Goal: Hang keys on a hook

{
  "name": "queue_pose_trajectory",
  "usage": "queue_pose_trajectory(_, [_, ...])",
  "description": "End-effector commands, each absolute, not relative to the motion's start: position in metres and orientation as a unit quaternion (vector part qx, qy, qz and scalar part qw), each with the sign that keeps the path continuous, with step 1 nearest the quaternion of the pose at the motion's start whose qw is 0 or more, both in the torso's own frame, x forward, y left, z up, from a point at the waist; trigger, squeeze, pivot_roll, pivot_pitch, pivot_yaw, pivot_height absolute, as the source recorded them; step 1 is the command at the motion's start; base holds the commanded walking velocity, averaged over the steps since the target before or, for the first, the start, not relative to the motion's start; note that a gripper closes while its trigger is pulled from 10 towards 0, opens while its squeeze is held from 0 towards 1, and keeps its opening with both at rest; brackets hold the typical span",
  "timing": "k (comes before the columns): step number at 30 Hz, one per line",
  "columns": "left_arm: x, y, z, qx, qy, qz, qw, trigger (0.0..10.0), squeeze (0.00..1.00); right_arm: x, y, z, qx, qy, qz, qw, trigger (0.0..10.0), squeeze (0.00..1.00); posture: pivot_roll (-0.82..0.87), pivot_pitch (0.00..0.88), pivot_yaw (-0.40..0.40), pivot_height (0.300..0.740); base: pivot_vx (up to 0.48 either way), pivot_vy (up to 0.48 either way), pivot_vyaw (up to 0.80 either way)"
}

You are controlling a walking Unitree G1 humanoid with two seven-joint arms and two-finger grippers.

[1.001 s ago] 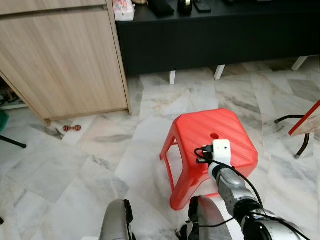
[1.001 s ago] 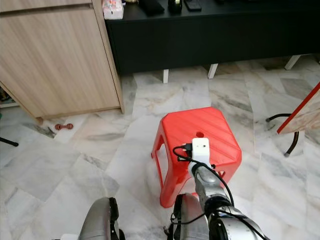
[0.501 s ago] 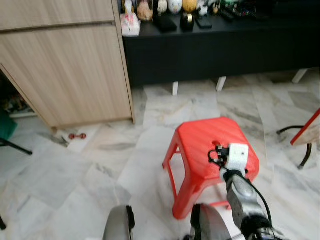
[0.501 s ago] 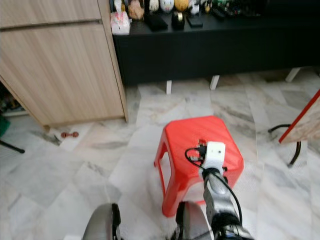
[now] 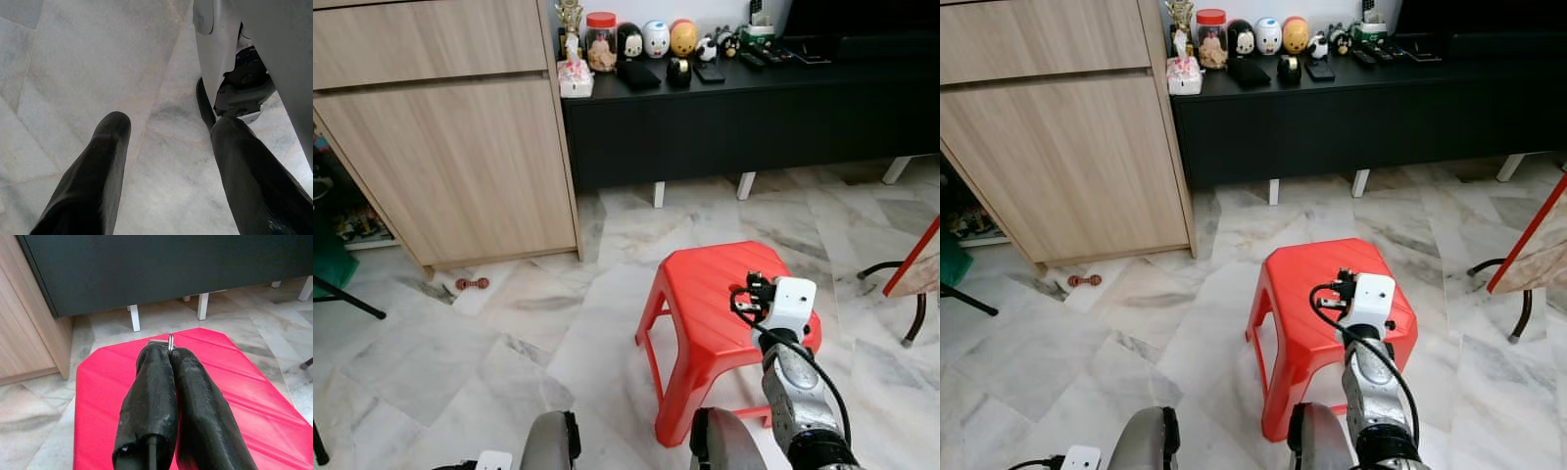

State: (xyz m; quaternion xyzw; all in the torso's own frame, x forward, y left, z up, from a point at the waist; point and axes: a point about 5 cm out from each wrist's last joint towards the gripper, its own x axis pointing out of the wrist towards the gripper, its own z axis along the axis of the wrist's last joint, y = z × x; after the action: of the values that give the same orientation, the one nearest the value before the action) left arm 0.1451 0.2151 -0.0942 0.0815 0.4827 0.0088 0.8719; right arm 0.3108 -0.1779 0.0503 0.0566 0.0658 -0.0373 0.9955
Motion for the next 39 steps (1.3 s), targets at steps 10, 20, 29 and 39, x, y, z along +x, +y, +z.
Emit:
queue_pose_trajectory(10, [0.1522, 0.2015, -0.0936, 0.067, 0.474, -0.014, 0.878, 10.0, 0.0, 0.3106, -0.1739, 0.0539, 0.058, 0.058, -0.031, 0.996, 10.0, 0.0, 0.03, 0.0, -0.032, 0.68, 0.0, 0.0, 0.0])
queue_pose_trajectory(20, [0.1558, 0.2026, -0.0917, 0.067, 0.461, -0.001, 0.885, 10.0, 0.0, 0.3104, -0.1745, 0.0546, 0.059, 0.06, -0.032, 0.996, 10.0, 0.0, 0.03, 0.0, -0.043, 0.73, 0.0, 0.0, 0.0])
queue_pose_trajectory(29, [0.1577, 0.2011, -0.091, 0.075, 0.456, -0.002, 0.887, 10.0, 0.0, 0.3095, -0.1771, 0.0545, 0.063, 0.064, -0.038, 0.995, 10.0, 0.0, 0.03, 0.0, -0.051, 0.74, 0.0, 0.0, 0.0])
queue_pose_trajectory(39, [0.1607, 0.1997, -0.0895, 0.081, 0.447, -0.003, 0.891, 10.0, 0.0, 0.3089, -0.1774, 0.0531, 0.071, 0.067, -0.049, 0.994, 10.0, 0.0, 0.03, 0.0, -0.054, 0.74, 0.0, -0.175, 0.0])
